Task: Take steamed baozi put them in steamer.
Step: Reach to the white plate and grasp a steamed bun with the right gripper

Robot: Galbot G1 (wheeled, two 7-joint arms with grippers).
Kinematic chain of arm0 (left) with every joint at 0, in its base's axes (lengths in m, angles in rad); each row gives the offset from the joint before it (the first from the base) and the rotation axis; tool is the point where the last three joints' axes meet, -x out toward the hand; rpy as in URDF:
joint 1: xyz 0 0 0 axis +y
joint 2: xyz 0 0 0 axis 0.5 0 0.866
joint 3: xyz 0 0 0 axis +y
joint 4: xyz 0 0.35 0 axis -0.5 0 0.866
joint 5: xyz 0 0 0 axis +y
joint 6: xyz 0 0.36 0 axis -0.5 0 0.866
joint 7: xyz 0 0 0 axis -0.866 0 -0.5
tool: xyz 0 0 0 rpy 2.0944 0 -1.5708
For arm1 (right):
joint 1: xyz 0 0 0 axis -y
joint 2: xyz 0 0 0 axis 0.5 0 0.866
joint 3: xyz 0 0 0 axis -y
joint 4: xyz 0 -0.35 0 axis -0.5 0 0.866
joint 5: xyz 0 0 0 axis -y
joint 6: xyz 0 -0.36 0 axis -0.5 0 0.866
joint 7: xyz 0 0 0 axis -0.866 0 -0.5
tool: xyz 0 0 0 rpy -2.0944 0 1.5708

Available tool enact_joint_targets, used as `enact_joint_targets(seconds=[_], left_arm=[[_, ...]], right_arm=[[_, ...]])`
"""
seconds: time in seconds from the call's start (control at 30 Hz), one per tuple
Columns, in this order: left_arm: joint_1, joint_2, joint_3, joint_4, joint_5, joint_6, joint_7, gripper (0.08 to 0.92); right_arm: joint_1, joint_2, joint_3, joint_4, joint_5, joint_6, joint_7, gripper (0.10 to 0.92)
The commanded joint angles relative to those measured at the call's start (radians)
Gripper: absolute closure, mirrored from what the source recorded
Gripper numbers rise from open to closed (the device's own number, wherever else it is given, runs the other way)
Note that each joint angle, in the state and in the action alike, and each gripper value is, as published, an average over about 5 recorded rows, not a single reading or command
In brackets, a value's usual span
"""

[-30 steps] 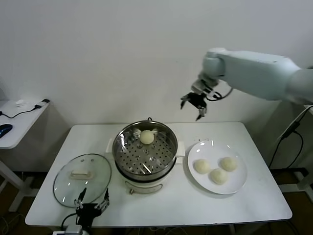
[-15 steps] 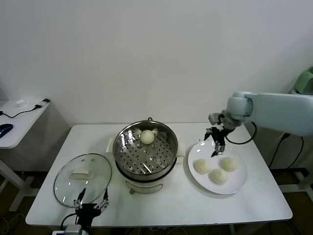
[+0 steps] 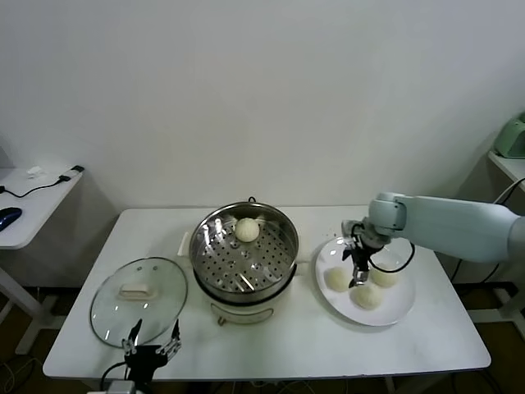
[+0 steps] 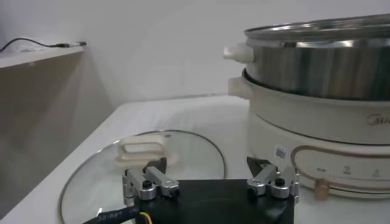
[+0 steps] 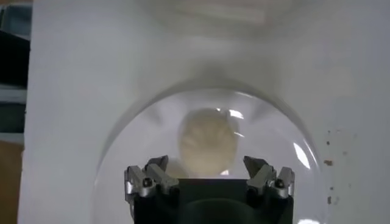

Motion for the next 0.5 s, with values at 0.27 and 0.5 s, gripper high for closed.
enact_joint_targets(seconds=[0.27,0.5], left_arm=[[0.005,0.001,0.003,-0.006,0.003,-0.002,-0.001,0.177],[0.013,0.004,0.002,-0.019,0.003,-0.002,-0.002,0.177]], right_arm=[[-0.081,0.033,0.066,-0.055,-0.048,-0.03,0.008,0.278],[0.035,-0.011,0.027,0.028,-0.031,-0.014,-0.035,0.45]])
